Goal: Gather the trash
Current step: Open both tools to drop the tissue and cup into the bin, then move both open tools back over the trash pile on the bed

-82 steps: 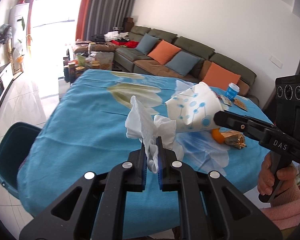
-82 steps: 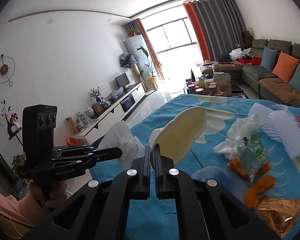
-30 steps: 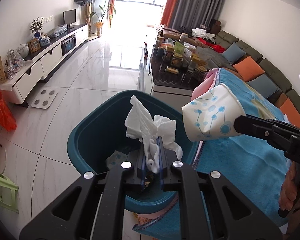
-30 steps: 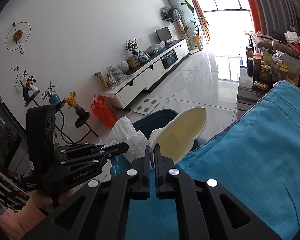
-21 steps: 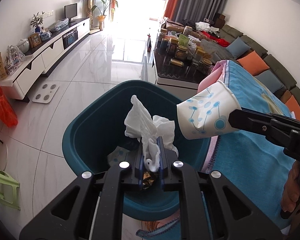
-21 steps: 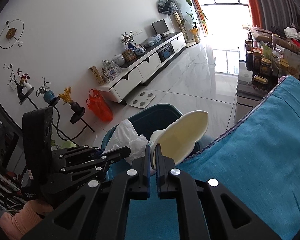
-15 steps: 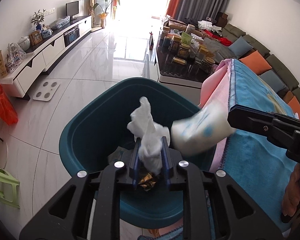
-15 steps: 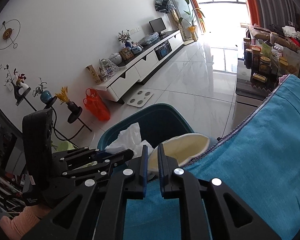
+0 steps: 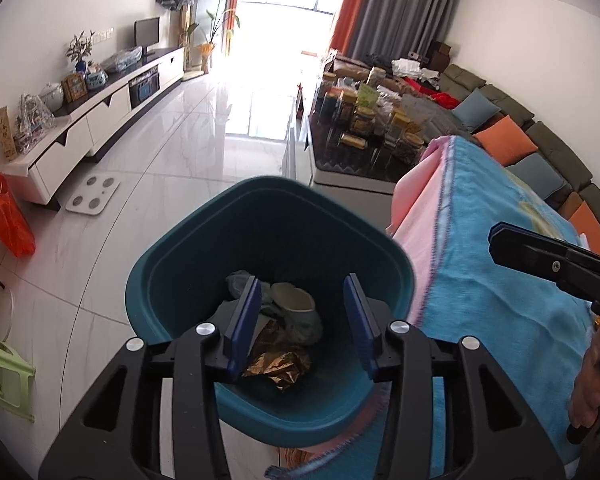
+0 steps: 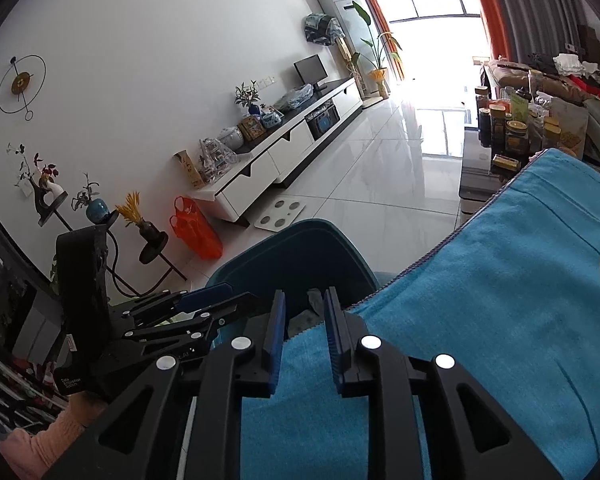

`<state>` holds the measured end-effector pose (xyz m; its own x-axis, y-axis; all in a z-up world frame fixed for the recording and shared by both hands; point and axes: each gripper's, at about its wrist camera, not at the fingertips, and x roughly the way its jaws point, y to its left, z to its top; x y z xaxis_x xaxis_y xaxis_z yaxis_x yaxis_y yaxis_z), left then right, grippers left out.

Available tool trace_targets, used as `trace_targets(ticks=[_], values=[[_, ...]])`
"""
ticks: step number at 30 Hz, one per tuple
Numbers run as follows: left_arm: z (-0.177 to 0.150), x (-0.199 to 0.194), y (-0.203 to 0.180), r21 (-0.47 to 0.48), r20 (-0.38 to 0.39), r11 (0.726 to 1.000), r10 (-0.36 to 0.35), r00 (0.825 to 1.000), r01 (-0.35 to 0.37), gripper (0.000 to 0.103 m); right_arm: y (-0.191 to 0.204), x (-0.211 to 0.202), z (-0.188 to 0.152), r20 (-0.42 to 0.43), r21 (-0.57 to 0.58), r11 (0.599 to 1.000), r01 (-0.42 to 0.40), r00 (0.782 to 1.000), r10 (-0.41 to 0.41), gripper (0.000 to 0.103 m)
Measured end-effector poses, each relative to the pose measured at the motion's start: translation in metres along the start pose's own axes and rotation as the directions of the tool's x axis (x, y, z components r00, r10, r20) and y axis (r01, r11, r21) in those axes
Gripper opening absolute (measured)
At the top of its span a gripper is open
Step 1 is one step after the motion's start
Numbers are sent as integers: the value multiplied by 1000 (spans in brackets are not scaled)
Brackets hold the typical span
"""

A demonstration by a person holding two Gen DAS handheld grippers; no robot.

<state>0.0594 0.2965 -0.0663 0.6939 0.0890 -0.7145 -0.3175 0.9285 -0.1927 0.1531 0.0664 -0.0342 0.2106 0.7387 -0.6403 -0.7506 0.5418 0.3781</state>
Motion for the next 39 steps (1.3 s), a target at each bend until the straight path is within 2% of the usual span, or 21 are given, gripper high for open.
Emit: trace_targets(ticks=[3, 7, 9, 13, 16, 21, 28, 34, 39], values=[[-3, -18, -15, 25, 43, 999, -26, 999, 25, 48, 1, -22, -6, 36, -16, 1000, 3, 999, -3, 21], [-10, -41, -34, 71, 95, 997, -46, 994, 39, 57, -1, -52, -19, 79, -29, 999, 13, 997, -11, 34], [-17, -52, -44, 89, 116, 994, -69, 991, 59, 62, -3, -68, -27, 96, -35, 999, 24, 995, -21, 34], [-31, -66, -70, 134, 126, 985, -123, 984, 106, 66, -8, -97, -47, 128, -35, 998, 53, 991, -48, 34], [-45, -70, -92, 176, 104, 970, -189, 976, 169, 69, -16, -120, -65, 152, -13, 997, 71, 986, -68, 36], [-65, -69, -142, 270, 43, 926, -284, 958, 263, 70, -34, -157, -96, 177, 44, 989, 141, 973, -146, 38], [-81, -62, -199, 342, -26, 868, -375, 927, 361, 70, -71, -211, -141, 206, 169, 951, 258, 935, -290, 38], [-92, -60, -247, 405, -80, 806, -438, 895, 431, 69, -104, -258, -175, 221, 279, 896, 347, 885, -411, 38], [-105, -65, -285, 460, -148, 729, -499, 854, 507, 69, -132, -297, -198, 237, 380, 837, 394, 833, -500, 38]])
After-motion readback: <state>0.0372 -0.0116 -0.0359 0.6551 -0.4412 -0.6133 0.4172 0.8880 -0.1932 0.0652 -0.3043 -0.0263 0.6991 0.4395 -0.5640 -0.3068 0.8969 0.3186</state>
